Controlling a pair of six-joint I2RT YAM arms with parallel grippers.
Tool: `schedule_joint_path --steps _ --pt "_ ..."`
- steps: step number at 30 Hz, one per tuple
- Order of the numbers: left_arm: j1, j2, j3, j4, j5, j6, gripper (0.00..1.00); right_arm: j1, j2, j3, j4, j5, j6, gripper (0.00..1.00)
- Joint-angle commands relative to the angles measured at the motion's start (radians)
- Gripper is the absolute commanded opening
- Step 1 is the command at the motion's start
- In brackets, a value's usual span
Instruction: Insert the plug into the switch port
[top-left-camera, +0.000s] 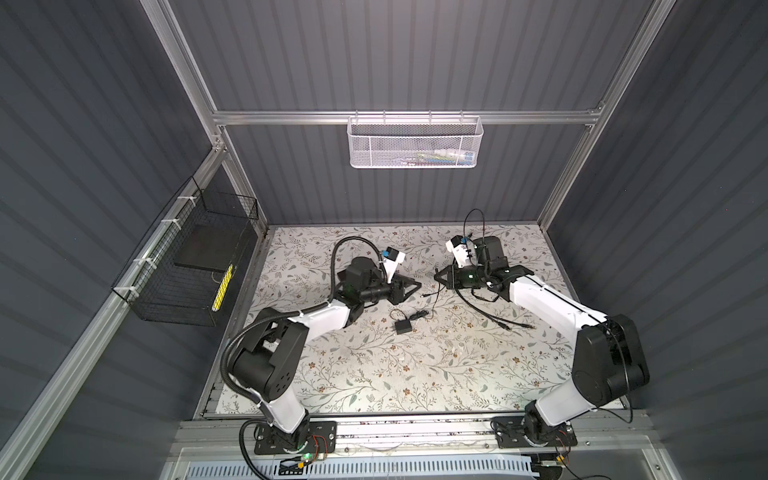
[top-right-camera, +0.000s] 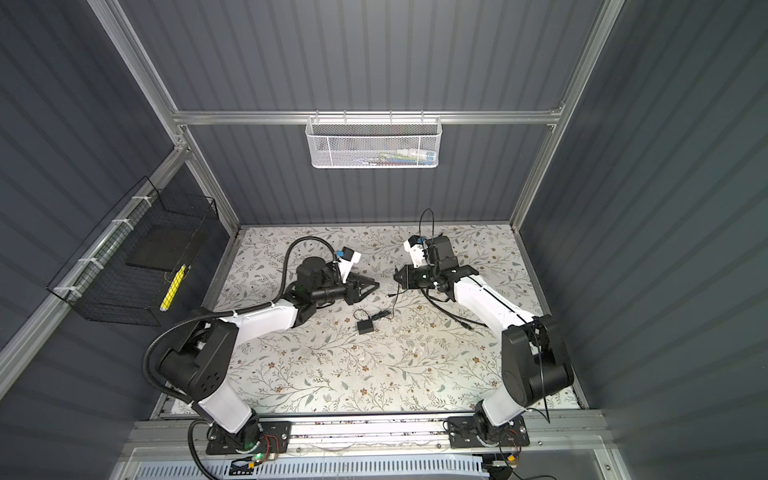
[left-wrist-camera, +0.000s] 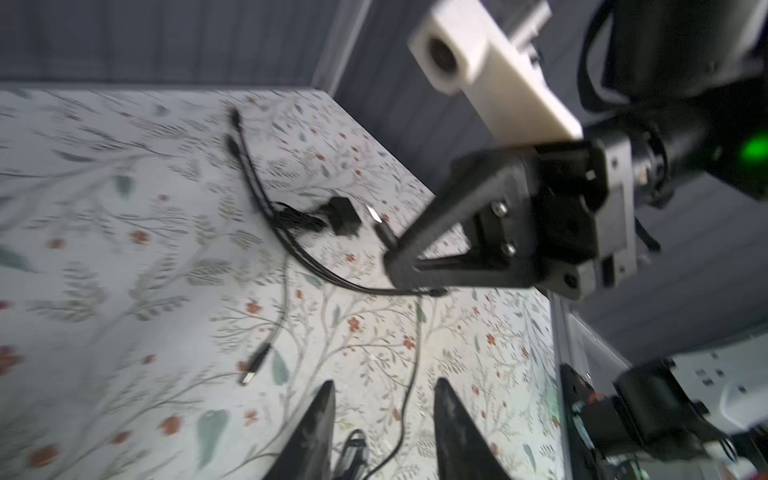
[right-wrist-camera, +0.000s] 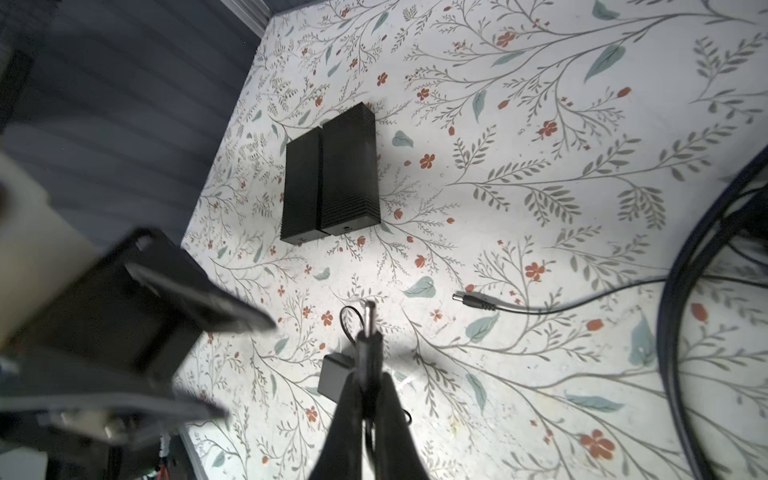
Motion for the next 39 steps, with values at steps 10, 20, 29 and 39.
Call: schedule_joint_path --steps 10,20,29,39 --pt "0.247 0.047 0.148 -0.433 -0.443 0.032 0.39 0.229 0.201 0.239 -0.291 0.221 -0.271 0.00" --pt "0.265 0.059 0.104 -0.376 -0.181 0.020 0.39 0.328 0.285 0.328 -0.237 0.262 -0.227 0.00" --pt "0.192 -0.094 -0.111 -0.116 0.097 -0.071 0.39 0.291 0.190 0.268 0.010 0.279 0.017 0.00" --pt "0.056 -0.060 -0.224 0.250 0.088 -0.245 0.40 0.281 0.169 0.218 0.074 0.292 0.144 0.01"
